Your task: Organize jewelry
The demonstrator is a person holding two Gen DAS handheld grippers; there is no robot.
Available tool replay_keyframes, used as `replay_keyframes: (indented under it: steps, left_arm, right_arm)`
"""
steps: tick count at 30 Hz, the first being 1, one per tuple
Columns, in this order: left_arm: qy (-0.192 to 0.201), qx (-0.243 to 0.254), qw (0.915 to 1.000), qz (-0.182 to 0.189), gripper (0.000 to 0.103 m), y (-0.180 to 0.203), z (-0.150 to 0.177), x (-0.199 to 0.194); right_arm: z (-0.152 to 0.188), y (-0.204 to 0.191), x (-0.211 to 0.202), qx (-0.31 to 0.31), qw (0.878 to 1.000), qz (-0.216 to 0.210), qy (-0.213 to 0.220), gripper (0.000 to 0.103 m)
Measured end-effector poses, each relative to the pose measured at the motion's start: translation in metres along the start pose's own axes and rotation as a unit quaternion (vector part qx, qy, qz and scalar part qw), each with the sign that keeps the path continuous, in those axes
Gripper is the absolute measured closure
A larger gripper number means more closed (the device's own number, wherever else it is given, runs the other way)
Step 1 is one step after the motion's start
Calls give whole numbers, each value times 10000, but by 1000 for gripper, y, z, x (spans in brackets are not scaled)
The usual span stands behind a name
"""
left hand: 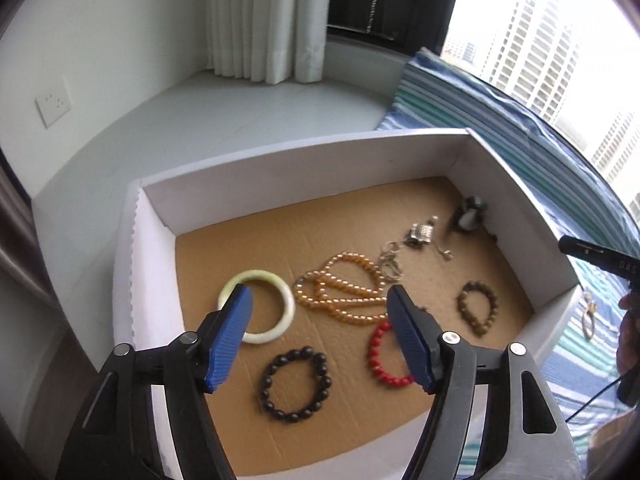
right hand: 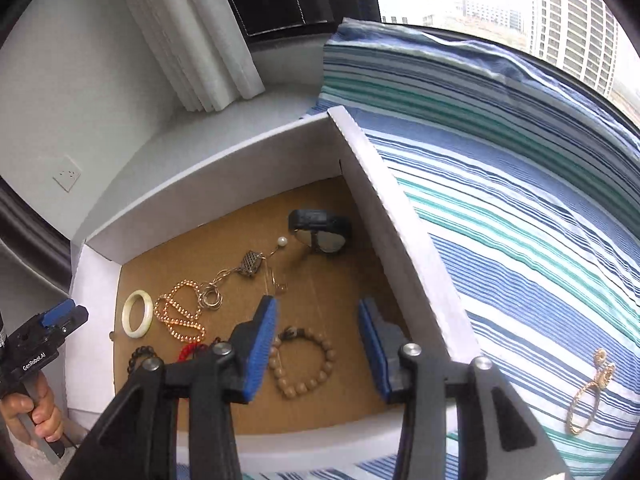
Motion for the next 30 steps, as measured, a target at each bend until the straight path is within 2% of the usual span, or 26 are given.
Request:
replay_keyframes:
  steps: [3,7,12,15,20,25,30]
  left_arm:
    - [112,256,9993,264,27,39,13,-19]
    - [101,607,9957,689,25,95,45,-38]
    - [-113,1198,9870,1069,24,168,94,-44]
    - [-230,1523,9822,1074,24,200,116,-41]
    - [-311,1927,9758,985,24,232,138,-38]
    - [-316,2122,9726,896,24,249,147,-34]
    - [-367,2282,9689,884,21,259,153,-25]
  right_arm:
    - [23,3,-31,-10,9999,-38,136,59]
    - [73,22,-66,58,9993,213,296,44]
    - [146,61,-98,371,9958,698,470,44]
    - [187,91,-114,771,9901,1029,556,44]
    - [242,136,-132,1425,9787,1358,587,44]
    - [280,163,-135,1780,9708,1532,492,44]
    - [302,170,-134,1968,9662,1597,479,44]
Point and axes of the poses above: each gripper's, at about its wrist camera, not at the fingertips, and x roughly the way its jaws point, y to its right, z to its underside, the point moved 8 cm from there along x, roughly the way its jaws point, and after that the axes turned 3 degrees about -y, right-handed, at the moved point
